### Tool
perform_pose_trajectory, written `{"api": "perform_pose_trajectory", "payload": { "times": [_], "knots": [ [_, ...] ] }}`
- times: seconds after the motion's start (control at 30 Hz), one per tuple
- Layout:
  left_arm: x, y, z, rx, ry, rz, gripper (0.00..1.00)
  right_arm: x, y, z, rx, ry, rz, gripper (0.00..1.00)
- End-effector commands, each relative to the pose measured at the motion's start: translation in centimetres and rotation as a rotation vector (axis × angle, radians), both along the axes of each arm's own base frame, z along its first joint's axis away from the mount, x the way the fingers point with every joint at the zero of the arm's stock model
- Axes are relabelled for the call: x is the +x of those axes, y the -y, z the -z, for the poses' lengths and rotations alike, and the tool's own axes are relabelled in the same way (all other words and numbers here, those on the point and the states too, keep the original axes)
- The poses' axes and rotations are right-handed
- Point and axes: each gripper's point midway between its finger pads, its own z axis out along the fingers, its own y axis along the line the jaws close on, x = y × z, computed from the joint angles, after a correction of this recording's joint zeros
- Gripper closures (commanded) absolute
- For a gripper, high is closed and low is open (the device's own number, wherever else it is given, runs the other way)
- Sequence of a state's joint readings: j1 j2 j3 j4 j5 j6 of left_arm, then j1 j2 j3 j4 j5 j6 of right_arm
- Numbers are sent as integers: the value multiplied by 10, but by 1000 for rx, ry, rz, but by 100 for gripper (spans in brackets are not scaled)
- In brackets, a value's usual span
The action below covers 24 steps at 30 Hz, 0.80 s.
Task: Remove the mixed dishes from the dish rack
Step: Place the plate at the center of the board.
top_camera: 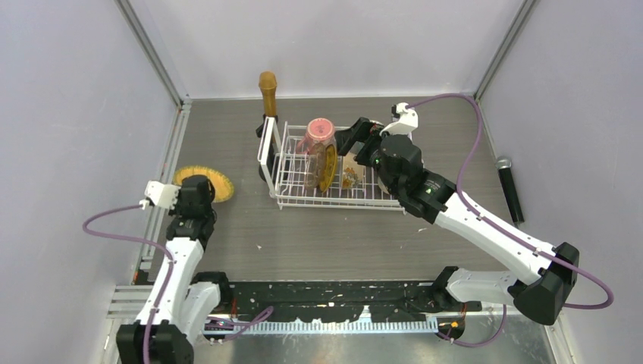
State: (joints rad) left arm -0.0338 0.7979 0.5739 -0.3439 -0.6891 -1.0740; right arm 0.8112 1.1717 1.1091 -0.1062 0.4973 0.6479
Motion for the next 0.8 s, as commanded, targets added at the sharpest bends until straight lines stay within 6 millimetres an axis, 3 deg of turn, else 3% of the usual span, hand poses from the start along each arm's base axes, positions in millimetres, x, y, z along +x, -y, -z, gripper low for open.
{"api": "perform_pose_trajectory", "payload": {
  "times": [0.0, 0.37, 0.57, 0.7, 0.77],
  "knots": [
    [14, -15, 1, -130, 165, -74, 100, 0, 5, -9, -4, 29, 8, 0],
    [7, -29, 63, -187, 74, -152, 100, 5, -6, 4, -21, -4, -21, 0],
    [-8, -33, 82, -206, 25, -227, 84, 7, -16, 14, -60, -34, -56, 1],
    [-16, -35, 86, -203, -4, -255, 65, 8, -22, 19, -76, -53, -78, 1],
    [-18, -35, 86, -206, -22, -256, 49, 9, -23, 21, -80, -58, -82, 1]
  ]
}}
